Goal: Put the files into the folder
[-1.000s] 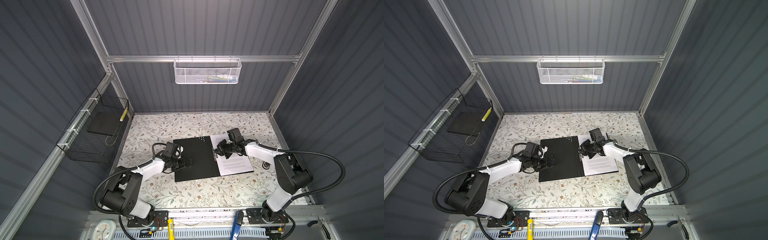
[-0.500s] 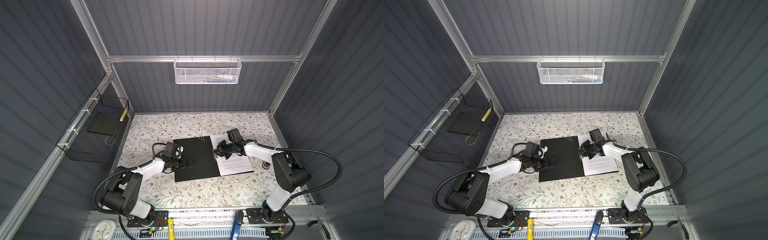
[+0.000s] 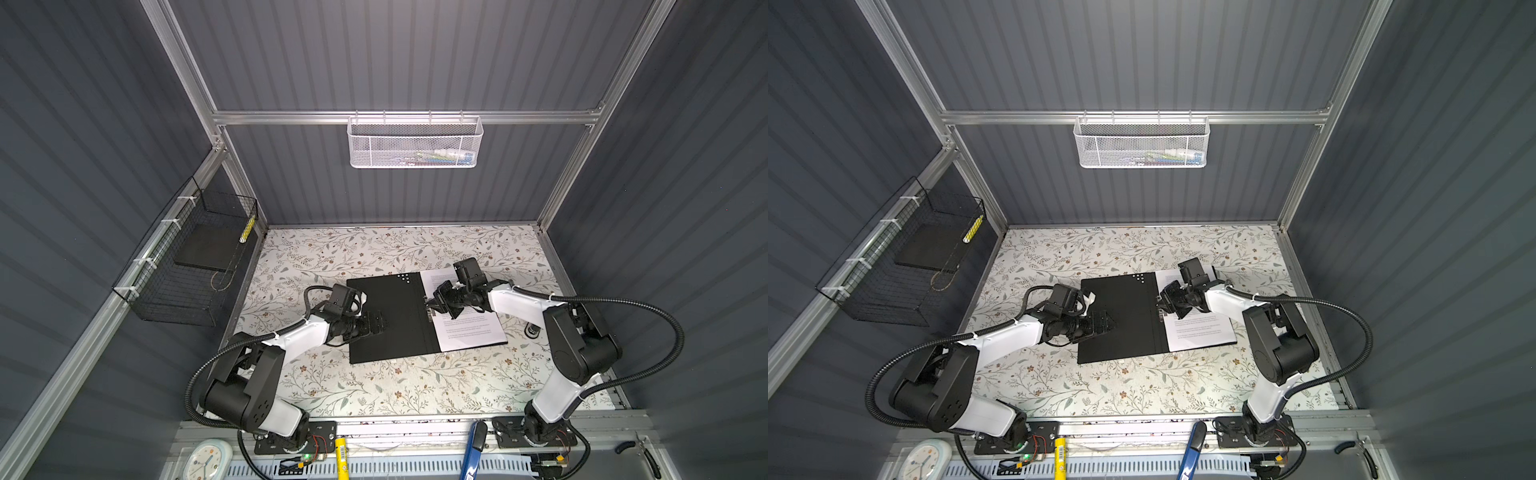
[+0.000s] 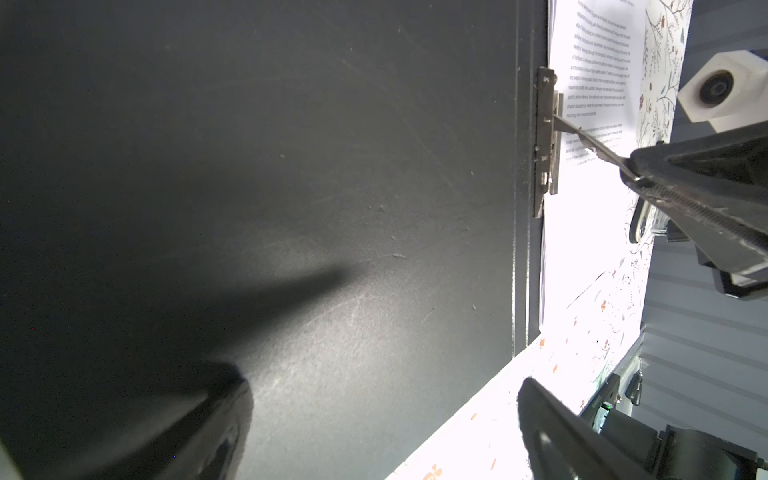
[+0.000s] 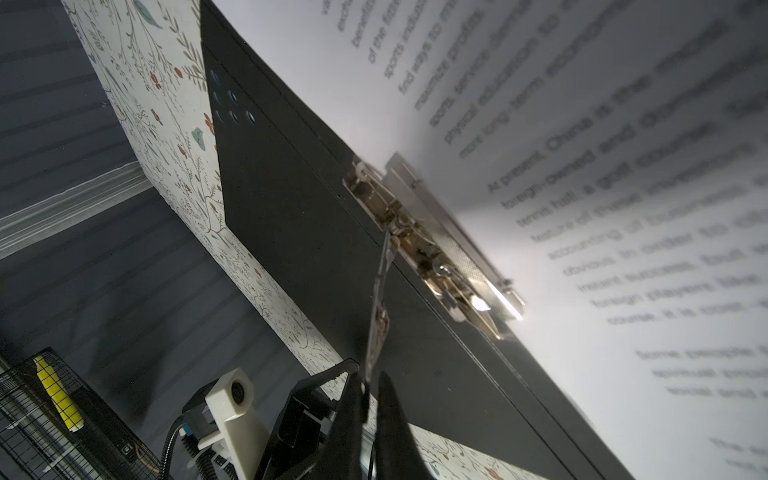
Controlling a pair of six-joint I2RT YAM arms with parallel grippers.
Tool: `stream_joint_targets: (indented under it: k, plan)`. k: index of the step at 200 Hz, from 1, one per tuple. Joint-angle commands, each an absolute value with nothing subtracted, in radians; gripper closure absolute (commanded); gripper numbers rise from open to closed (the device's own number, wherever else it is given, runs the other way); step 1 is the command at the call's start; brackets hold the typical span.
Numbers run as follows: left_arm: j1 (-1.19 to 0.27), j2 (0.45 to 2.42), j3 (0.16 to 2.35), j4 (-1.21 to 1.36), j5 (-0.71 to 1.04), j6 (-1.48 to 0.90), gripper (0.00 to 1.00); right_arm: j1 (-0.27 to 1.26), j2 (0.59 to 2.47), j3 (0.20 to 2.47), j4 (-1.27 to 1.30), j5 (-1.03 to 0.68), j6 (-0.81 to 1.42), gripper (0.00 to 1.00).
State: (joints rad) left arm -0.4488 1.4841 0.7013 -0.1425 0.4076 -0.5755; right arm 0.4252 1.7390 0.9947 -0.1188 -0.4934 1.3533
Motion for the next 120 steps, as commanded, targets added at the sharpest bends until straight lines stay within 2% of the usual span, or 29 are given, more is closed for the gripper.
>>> stream_joint_targets:
  k: [1,23,120]
  plan:
    - [-0.446,1.485,0.710,-0.168,0.407,-0.569,0.00,0.419,1.744,0.977,-0.123,-0.495,1.352,0.93]
    - [-0.440,1.487,0.710,-0.186,0.382,-0.588,0.00,0.420,1.750,0.977,-0.112,-0.498,1.353,1.00]
    - [-0.271,1.496,0.693,-0.284,0.299,-0.676,0.00,0.449,1.872,1.159,-0.029,-0.525,1.377,1.00]
